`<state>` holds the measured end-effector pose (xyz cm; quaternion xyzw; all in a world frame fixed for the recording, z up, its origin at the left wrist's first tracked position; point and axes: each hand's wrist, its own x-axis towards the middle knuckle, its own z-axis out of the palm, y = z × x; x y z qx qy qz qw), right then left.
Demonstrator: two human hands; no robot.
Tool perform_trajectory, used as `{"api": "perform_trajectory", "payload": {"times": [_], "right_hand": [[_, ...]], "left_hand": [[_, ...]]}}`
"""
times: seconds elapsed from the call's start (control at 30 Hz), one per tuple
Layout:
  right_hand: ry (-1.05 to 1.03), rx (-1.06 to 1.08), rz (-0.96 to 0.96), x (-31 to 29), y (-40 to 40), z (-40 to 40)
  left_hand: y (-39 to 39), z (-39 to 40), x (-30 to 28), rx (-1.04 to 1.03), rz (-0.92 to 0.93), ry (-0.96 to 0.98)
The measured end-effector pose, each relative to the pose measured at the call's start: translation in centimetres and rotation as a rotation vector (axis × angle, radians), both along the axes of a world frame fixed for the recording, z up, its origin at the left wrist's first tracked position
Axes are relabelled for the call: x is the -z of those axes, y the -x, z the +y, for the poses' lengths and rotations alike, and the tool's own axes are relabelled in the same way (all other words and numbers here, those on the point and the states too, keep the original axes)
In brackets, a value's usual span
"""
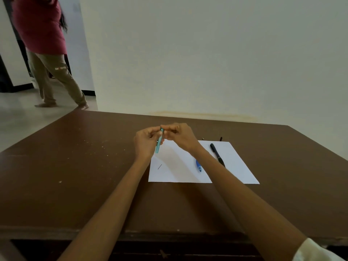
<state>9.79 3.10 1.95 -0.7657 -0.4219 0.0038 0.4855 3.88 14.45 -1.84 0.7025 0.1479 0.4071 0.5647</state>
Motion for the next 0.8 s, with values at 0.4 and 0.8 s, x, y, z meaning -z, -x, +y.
{"api": "perform_trajectory", "payload": {"times": [0.4,0.8], "right_hand": [[0.018,0.085,0.479,1.4,1.1,1.0],[0.172,0.202,0.631,0.7,0.0,1.7]], "left_hand": [[0.1,0.5,0.1,0.056,0.095,0.208],[-0.1,1.4,1.3,-0.028,0.519,-0.526]]}}
